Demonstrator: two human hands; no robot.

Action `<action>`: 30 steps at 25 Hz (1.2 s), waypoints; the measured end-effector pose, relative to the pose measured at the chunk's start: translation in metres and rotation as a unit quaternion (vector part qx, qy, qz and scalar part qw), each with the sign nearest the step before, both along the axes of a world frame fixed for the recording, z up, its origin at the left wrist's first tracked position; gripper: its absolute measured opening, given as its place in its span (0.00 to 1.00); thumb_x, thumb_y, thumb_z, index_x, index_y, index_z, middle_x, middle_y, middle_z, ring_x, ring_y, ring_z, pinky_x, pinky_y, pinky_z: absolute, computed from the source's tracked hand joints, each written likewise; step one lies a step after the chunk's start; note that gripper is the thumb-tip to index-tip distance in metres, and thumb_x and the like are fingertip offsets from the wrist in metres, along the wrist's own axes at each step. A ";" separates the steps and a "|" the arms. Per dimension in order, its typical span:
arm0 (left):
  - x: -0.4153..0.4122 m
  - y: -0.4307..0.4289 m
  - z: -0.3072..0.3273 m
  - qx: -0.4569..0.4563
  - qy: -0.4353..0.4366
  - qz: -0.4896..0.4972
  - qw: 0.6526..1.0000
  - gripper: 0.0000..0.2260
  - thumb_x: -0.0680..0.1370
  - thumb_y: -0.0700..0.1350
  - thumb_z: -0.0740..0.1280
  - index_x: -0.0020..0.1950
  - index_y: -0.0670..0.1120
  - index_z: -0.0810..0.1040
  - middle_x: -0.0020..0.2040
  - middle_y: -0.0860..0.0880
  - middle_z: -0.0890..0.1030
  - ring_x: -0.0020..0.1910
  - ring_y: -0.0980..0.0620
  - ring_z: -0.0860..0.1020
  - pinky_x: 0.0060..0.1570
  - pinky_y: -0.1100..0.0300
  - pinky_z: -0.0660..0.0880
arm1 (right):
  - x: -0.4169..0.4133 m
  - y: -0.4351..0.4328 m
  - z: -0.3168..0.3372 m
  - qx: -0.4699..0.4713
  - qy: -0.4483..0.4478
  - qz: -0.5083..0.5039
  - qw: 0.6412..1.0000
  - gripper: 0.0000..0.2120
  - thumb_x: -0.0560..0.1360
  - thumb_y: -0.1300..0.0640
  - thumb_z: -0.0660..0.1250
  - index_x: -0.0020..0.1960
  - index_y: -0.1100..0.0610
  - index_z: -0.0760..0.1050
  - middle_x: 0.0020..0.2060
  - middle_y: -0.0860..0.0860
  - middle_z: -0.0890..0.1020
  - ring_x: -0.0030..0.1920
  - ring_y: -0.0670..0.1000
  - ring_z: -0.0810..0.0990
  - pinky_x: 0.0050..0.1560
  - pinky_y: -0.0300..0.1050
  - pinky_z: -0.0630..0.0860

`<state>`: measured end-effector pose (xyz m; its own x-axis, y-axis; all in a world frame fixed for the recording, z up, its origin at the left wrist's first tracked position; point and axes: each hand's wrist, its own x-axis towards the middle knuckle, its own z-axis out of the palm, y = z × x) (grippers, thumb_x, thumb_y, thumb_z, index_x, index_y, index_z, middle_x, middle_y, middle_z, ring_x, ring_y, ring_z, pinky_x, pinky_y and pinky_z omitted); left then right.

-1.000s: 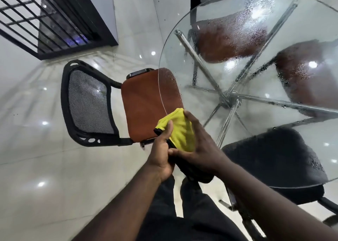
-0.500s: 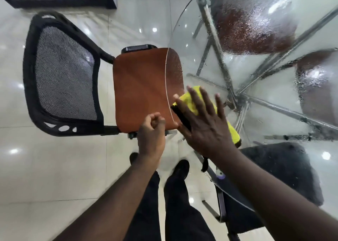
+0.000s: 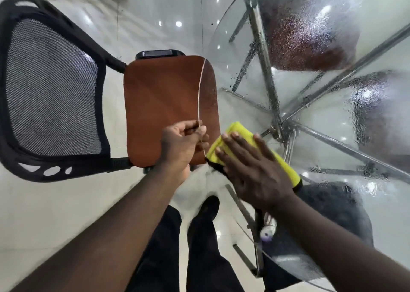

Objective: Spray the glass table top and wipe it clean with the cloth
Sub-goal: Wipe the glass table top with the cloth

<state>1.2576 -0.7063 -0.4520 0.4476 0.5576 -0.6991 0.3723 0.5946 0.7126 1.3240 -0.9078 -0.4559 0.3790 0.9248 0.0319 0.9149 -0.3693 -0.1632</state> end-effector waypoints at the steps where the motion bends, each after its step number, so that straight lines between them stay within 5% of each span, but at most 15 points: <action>1: 0.002 0.000 0.000 -0.009 0.007 -0.005 1.000 0.08 0.80 0.36 0.73 0.59 0.40 0.83 0.38 0.50 0.86 0.36 0.51 0.85 0.39 0.54 0.82 | 0.023 0.010 -0.003 0.004 -0.021 -0.020 1.000 0.22 0.87 0.49 0.63 0.80 0.49 0.74 0.83 0.52 0.69 0.85 0.54 0.66 0.82 0.69 0.61; 5: 0.001 0.005 0.005 0.123 0.028 -0.091 0.988 0.05 0.79 0.36 0.73 0.54 0.43 0.82 0.42 0.47 0.86 0.36 0.52 0.85 0.45 0.48 0.85 | 0.089 0.006 0.009 -0.013 -0.031 -0.229 0.973 0.23 0.88 0.45 0.58 0.82 0.44 0.69 0.87 0.50 0.63 0.87 0.55 0.58 0.82 0.67 0.61; 9: -0.022 0.011 0.007 0.465 0.031 -0.262 0.845 0.19 0.76 0.47 0.79 0.62 0.42 0.80 0.56 0.46 0.83 0.51 0.51 0.82 0.54 0.58 0.80 | 0.027 -0.025 0.017 -0.065 -0.005 -0.306 0.950 0.26 0.88 0.45 0.55 0.85 0.45 0.63 0.88 0.50 0.56 0.88 0.57 0.53 0.80 0.67 0.63; 13: -0.053 -0.001 0.004 0.531 -0.010 -0.245 0.811 0.13 0.84 0.42 0.68 0.67 0.38 0.77 0.69 0.41 0.76 0.69 0.44 0.76 0.72 0.59 0.71 | -0.008 0.024 0.012 -0.092 0.011 -0.160 0.983 0.26 0.88 0.44 0.53 0.86 0.45 0.62 0.88 0.49 0.57 0.88 0.58 0.52 0.82 0.68 0.59; 16: -0.058 -0.013 -0.009 0.572 -0.013 -0.261 0.777 0.16 0.85 0.42 0.64 0.70 0.36 0.74 0.72 0.38 0.73 0.73 0.41 0.73 0.76 0.50 0.69 | 0.028 0.075 0.007 -0.053 -0.014 -0.047 0.997 0.25 0.89 0.44 0.52 0.85 0.44 0.63 0.88 0.48 0.58 0.88 0.56 0.54 0.83 0.64 0.57; 21: -0.051 -0.025 -0.015 0.603 0.079 -0.442 0.659 0.42 0.84 0.65 0.58 0.85 0.37 0.51 0.86 0.39 0.50 0.86 0.41 0.48 0.83 0.42 0.53 | 0.112 0.066 0.006 -0.026 -0.024 -0.223 0.974 0.25 0.89 0.42 0.52 0.85 0.42 0.61 0.88 0.47 0.57 0.88 0.54 0.54 0.82 0.61 0.60; 24: -0.050 -0.028 -0.013 0.605 0.134 -0.477 0.624 0.43 0.84 0.69 0.50 0.85 0.40 0.41 0.86 0.42 0.40 0.86 0.44 0.42 0.83 0.39 0.53 | 0.093 0.007 0.018 -0.057 -0.013 -0.265 0.963 0.26 0.88 0.43 0.51 0.86 0.43 0.58 0.89 0.48 0.54 0.89 0.54 0.51 0.83 0.63 0.59; 27: -0.051 -0.025 -0.014 0.614 0.145 -0.474 0.615 0.43 0.84 0.69 0.50 0.85 0.39 0.42 0.87 0.42 0.40 0.86 0.43 0.43 0.82 0.38 0.55 | 0.033 -0.001 0.023 -0.101 0.015 -0.231 0.968 0.27 0.89 0.43 0.47 0.87 0.45 0.57 0.89 0.49 0.51 0.89 0.55 0.47 0.84 0.67 0.56; 30: -0.052 -0.024 -0.023 0.636 0.142 -0.467 0.598 0.43 0.84 0.69 0.53 0.85 0.38 0.47 0.87 0.40 0.45 0.86 0.42 0.46 0.83 0.39 0.54 | 0.046 0.066 0.016 -0.062 0.000 -0.094 0.994 0.26 0.89 0.42 0.50 0.86 0.44 0.62 0.88 0.47 0.57 0.88 0.55 0.52 0.84 0.64 0.57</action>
